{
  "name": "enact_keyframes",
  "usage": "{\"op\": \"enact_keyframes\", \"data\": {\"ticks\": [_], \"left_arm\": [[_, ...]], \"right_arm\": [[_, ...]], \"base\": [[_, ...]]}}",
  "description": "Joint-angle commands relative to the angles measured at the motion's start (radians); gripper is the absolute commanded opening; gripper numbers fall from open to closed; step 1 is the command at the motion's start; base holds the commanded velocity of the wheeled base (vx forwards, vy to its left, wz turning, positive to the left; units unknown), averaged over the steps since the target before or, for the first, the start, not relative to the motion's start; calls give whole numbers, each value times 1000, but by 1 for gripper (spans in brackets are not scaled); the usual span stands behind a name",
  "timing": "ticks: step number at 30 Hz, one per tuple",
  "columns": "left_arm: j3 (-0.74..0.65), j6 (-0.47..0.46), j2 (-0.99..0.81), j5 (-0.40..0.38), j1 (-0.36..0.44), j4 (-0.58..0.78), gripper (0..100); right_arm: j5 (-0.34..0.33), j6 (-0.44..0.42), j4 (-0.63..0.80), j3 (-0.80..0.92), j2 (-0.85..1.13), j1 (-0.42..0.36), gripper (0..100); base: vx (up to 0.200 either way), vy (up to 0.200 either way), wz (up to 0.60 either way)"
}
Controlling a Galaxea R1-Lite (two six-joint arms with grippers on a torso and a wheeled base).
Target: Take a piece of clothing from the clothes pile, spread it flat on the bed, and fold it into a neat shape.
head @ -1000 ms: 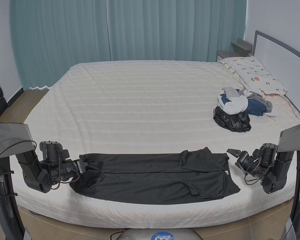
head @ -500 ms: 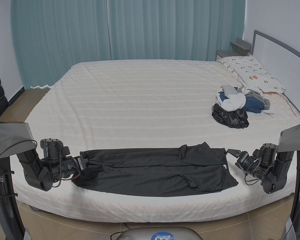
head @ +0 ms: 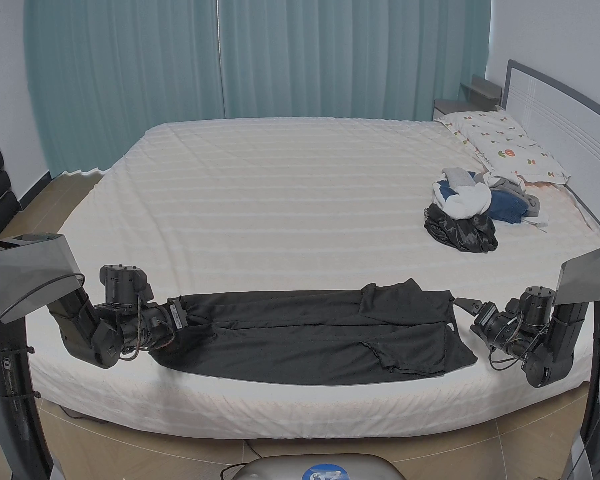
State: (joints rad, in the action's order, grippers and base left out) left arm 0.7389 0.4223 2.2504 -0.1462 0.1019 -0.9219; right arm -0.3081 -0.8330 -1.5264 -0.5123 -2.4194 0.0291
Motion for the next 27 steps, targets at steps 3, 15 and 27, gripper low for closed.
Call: {"op": "enact_keyframes", "data": {"ticks": [3,15,27], "left_arm": [[96,73,-48,59,82,118,0],[312,174,-84,243,245,457,0],[553,260,-71,269,374,770,0]], "right_arm": [[0,0,-1,0,0,0,100],[0,0,-18,6,0,0,100],[0,0,-20,8,0,-2,100]], "base": [[0,-200,0],[0,-200,0],[0,-200,0]]}}
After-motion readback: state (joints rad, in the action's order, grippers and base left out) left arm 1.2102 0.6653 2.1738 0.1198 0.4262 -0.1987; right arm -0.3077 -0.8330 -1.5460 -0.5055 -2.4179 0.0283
